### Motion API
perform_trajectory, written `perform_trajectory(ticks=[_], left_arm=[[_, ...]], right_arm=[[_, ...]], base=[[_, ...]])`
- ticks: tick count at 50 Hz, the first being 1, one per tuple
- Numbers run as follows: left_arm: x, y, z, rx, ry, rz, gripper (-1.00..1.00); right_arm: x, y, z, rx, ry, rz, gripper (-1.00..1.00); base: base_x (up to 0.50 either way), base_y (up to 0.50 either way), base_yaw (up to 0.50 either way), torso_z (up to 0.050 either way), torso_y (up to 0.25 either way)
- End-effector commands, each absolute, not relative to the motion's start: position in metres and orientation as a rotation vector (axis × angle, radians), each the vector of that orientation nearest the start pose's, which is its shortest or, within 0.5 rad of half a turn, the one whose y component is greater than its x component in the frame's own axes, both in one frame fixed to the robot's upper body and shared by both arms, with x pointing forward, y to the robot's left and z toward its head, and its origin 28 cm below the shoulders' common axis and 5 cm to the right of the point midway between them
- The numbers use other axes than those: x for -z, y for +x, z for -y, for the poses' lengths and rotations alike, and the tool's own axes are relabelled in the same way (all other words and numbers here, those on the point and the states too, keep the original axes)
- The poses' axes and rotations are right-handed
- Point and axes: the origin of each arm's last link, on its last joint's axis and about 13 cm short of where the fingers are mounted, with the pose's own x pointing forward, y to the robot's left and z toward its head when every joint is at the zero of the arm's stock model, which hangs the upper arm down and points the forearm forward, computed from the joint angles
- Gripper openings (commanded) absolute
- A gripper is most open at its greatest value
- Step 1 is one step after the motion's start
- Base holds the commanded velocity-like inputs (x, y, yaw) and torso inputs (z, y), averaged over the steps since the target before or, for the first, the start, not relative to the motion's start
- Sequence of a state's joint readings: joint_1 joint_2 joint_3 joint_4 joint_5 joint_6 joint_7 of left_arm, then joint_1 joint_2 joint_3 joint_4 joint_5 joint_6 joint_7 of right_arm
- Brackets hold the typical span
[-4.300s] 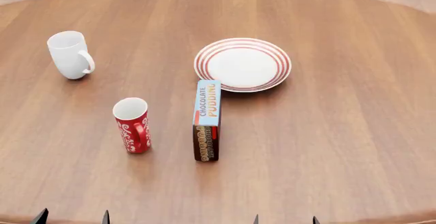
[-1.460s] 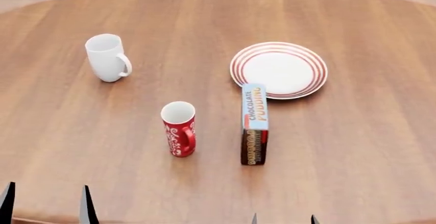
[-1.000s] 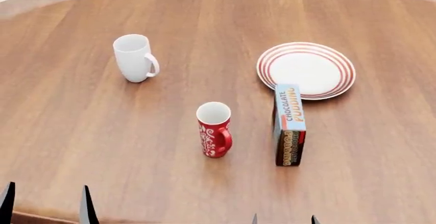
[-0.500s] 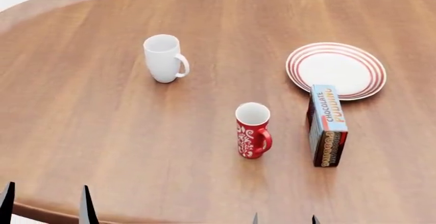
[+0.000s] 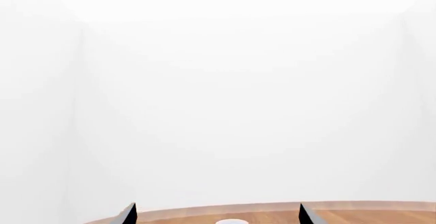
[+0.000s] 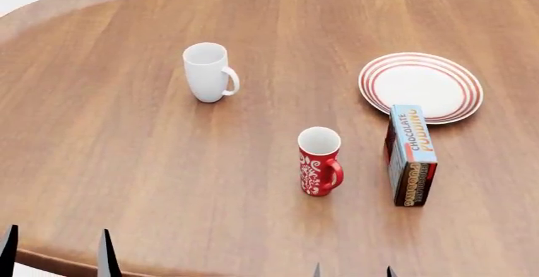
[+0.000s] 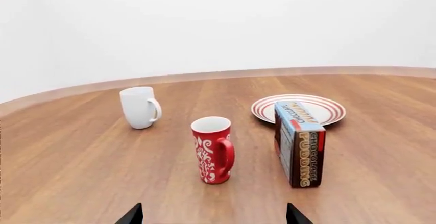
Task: Pick up the red mug and put it on the plate
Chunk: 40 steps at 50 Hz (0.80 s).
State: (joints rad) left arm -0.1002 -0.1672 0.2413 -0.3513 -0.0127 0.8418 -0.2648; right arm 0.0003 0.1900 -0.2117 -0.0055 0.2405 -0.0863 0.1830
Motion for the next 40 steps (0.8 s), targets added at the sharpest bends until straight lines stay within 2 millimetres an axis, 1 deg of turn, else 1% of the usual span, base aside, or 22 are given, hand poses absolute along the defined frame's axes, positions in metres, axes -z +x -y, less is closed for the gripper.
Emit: perform_trajectory(ticks=[1, 16, 40], left_arm=[[-0.0148, 0.2211, -0.2057, 0.008, 0.031, 0.574, 1.00], [-0.0148, 0.2211, -0.2057, 0.010, 0.031, 0.574, 1.00], [-0.0148, 0.2211, -0.2057, 0.009, 0.031, 0.574, 1.00]], right_arm=[[-0.0164, 0.2064, 0.0980, -0.025, 0.062, 0.041, 1.00], [-0.0164, 0.2073, 0.0984, -0.019, 0.072, 0.036, 1.00], [-0.0159, 0.2075, 0.0984, -0.018, 0.076, 0.036, 1.00]], base=[[0.00, 0.00, 0.00, 0.000, 0.000], [0.07, 0.00, 0.00, 0.000, 0.000], [0.12, 0.00, 0.00, 0.000, 0.000]])
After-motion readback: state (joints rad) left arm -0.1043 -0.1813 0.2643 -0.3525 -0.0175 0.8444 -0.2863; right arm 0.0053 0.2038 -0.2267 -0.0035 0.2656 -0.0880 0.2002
